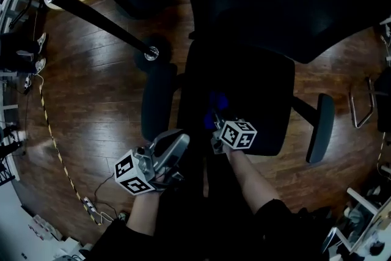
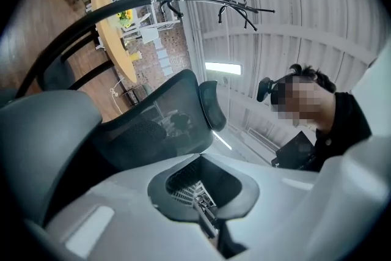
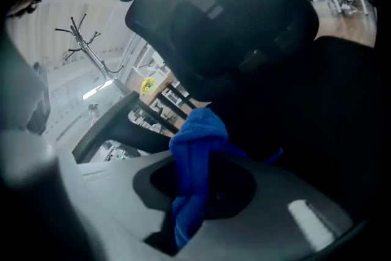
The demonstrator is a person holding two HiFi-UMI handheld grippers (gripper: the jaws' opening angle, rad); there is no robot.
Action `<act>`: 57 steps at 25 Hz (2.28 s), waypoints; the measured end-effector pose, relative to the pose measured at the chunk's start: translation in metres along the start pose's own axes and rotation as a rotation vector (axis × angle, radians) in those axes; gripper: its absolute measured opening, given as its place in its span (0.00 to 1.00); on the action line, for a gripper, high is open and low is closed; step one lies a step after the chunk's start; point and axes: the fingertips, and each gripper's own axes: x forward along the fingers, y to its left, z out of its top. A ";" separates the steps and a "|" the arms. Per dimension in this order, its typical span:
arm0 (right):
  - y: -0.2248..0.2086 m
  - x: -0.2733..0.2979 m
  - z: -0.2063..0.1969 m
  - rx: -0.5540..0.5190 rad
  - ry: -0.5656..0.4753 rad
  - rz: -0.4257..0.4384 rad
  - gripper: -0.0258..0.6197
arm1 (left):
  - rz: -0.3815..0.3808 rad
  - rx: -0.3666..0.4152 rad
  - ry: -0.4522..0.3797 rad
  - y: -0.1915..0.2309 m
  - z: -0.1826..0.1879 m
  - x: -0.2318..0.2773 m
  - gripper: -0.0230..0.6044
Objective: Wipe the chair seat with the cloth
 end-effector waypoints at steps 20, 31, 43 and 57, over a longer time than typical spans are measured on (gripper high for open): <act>-0.030 0.029 -0.063 -0.072 0.132 -0.131 0.14 | 0.039 -0.010 0.034 0.024 0.008 -0.013 0.02; -0.204 -0.161 0.007 -0.038 -0.018 -0.518 0.14 | -0.045 -0.007 0.158 0.021 -0.013 0.047 0.02; -0.221 -0.194 0.022 -0.081 -0.050 -0.534 0.14 | -0.053 -0.011 0.198 0.013 -0.035 0.053 0.02; 0.046 -0.029 -0.086 -0.105 0.191 0.071 0.14 | 0.039 0.073 0.034 0.013 0.027 0.001 0.02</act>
